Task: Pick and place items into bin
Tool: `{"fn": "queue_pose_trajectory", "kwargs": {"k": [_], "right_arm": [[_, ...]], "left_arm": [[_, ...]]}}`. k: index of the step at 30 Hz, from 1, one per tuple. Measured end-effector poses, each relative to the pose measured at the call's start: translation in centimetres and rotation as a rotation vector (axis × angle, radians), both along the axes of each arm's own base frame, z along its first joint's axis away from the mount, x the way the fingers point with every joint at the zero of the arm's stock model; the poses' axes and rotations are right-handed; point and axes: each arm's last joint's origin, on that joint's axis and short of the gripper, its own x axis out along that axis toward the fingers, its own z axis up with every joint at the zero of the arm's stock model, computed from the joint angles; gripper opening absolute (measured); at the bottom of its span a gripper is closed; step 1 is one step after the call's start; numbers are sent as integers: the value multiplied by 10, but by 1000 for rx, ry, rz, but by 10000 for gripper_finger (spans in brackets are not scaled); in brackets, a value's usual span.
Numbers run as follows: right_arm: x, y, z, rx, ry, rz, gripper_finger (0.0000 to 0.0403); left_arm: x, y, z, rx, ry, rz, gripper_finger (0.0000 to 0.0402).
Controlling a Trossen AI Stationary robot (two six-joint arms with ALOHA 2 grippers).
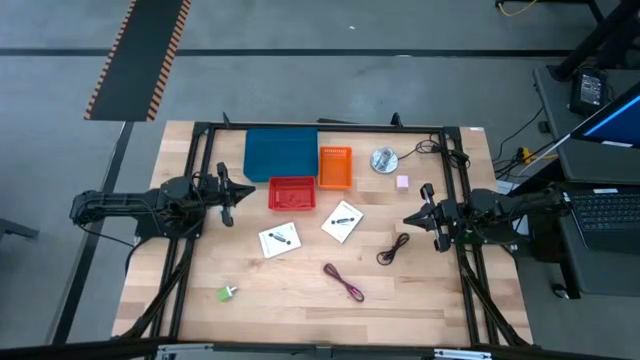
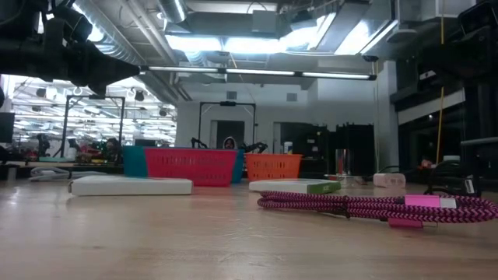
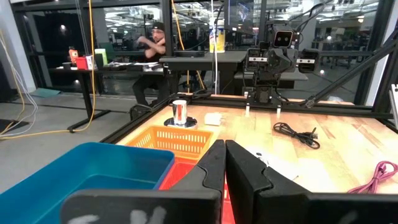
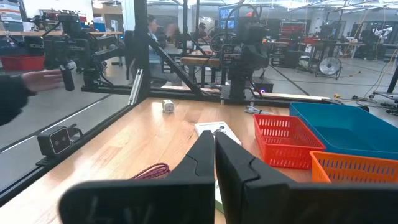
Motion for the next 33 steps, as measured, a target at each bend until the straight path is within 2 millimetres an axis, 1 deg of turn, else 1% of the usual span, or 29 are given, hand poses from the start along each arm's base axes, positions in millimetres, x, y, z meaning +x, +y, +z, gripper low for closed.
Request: {"fn": "queue_pose_trajectory", "kwargs": {"k": [19,22,25,29,33], "right_arm": [[0,0,0,0,-1,0,0],[0,0,0,49,5,-2,0],[0,-2,1,112,0,-58,0],[0,-4,2,114,-6,-124,0],[1,-6,3,113,8,-193,0]], "left_arm": [[0,0,0,0,0,0,6],[0,0,0,0,0,0,6],[0,0,0,-4,-1,-2,4],[0,-1,5,-58,3,-31,2],[-2,-1,15,-145,79,-19,2]]}}
